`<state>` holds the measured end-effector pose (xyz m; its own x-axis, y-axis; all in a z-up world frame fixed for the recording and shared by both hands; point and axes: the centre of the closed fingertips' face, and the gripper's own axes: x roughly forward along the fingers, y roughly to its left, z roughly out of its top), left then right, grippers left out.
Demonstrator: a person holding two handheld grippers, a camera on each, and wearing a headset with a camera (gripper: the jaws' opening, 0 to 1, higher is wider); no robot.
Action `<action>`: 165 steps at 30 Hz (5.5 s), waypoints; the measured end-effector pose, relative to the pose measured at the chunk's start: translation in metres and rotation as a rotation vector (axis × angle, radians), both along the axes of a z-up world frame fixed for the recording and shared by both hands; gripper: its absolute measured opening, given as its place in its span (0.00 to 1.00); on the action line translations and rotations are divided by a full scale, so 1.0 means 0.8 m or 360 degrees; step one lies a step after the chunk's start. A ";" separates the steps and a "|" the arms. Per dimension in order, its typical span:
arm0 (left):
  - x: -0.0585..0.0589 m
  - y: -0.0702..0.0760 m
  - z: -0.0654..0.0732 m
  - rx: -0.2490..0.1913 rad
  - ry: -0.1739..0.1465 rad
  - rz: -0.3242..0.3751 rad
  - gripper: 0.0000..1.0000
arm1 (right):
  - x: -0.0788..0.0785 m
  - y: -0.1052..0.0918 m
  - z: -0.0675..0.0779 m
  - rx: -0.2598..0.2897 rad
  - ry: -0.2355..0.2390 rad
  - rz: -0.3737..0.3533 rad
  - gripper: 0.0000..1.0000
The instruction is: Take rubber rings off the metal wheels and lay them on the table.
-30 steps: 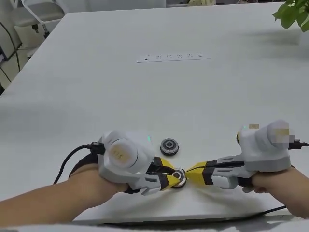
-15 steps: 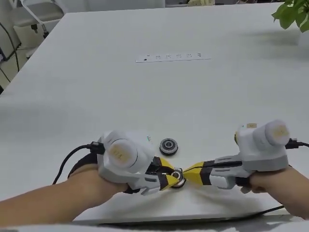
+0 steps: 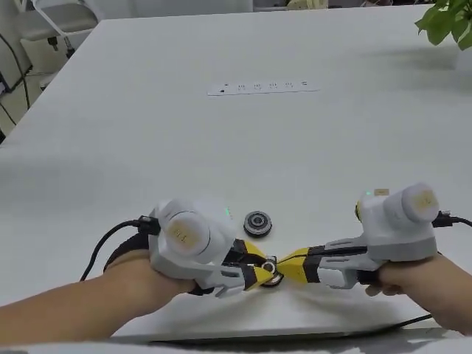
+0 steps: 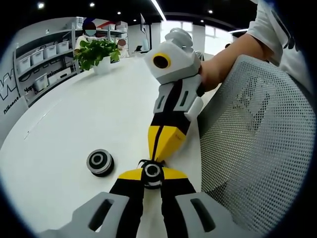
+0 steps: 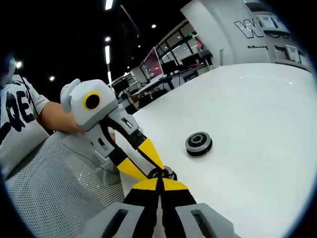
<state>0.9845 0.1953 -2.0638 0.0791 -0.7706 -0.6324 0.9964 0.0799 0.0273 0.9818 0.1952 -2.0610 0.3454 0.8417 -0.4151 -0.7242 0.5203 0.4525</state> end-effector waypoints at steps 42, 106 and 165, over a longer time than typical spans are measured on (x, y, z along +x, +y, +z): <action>0.001 -0.004 0.002 -0.0034 -0.0014 0.0002 0.07 | 0.002 0.006 0.007 0.0091 -0.0006 -0.0001 0.00; -0.003 0.081 0.102 -0.0177 -0.0022 0.0183 0.61 | 0.016 0.015 0.081 0.0167 -0.0097 0.0054 0.00; -0.010 0.136 0.107 -0.0215 -0.0031 0.0420 0.75 | 0.032 0.083 0.008 -0.0217 -0.0033 0.0297 0.00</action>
